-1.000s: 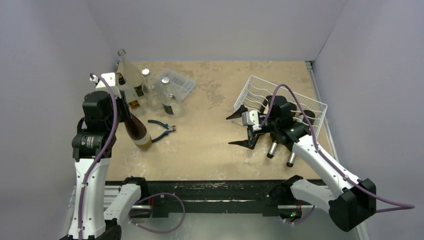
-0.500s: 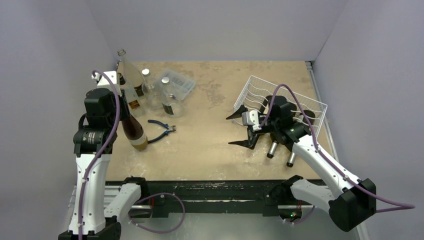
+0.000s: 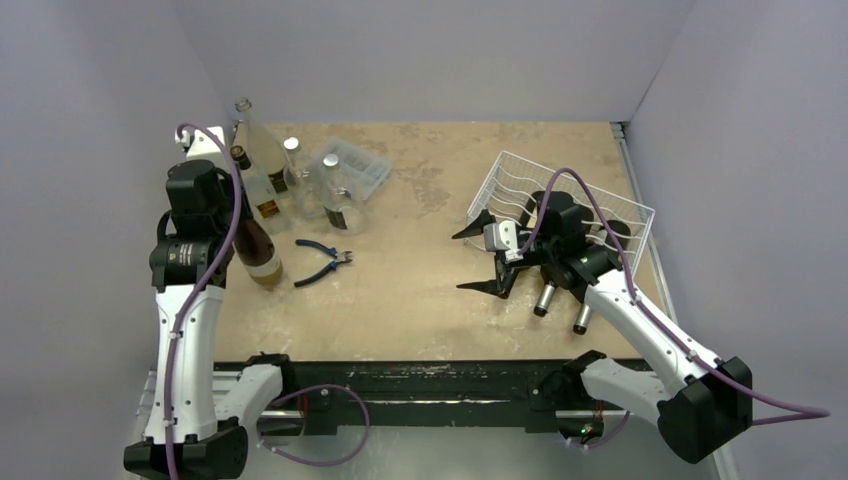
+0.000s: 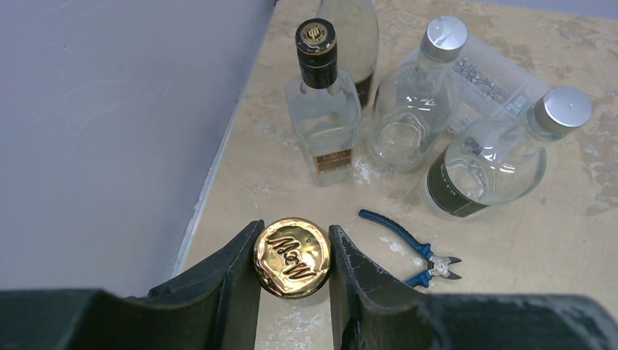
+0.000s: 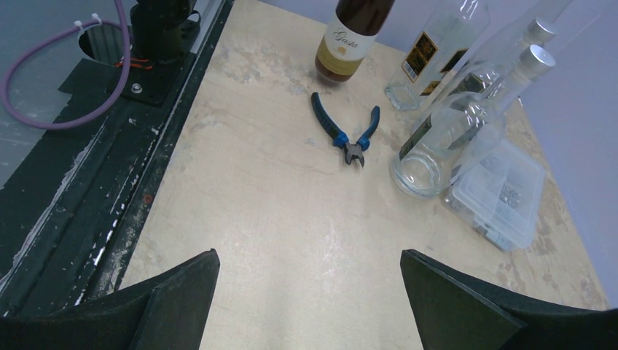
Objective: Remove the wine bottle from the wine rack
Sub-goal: Place the wine bottle at the center of the board.
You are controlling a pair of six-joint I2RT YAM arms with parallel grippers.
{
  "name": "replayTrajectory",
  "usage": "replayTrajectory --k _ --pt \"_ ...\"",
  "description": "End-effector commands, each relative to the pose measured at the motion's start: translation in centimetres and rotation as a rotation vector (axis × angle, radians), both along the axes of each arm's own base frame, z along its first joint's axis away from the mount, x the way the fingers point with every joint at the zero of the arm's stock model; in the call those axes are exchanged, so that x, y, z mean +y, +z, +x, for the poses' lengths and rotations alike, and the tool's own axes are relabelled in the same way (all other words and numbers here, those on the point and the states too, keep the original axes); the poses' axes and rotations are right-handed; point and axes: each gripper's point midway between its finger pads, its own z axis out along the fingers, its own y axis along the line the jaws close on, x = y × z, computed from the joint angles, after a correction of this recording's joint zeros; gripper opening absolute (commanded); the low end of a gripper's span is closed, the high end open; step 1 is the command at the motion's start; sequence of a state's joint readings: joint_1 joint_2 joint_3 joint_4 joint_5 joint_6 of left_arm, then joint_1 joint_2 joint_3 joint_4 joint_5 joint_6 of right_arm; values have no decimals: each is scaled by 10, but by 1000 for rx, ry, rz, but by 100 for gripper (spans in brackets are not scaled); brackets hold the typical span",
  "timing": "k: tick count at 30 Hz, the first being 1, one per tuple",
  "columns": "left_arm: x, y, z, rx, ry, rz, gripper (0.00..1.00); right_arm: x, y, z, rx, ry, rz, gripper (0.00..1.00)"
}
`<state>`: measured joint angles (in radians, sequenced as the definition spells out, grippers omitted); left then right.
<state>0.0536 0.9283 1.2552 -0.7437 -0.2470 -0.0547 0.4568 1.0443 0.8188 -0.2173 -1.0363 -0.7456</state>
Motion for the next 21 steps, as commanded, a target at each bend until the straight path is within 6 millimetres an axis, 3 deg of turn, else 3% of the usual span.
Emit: replayTrajectory --k 1,9,16,21 --pt "16 142 16 -508 41 73 0 -1 5 0 -25 9 12 99" --pt "25 140 42 -548 31 21 0 -1 3 1 -21 6 8 99" --pt "33 122 60 -547 25 -6 0 -1 2 2 -20 5 5 99" --pt "35 108 63 -538 38 -19 0 -1 1 3 -21 3 4 99"
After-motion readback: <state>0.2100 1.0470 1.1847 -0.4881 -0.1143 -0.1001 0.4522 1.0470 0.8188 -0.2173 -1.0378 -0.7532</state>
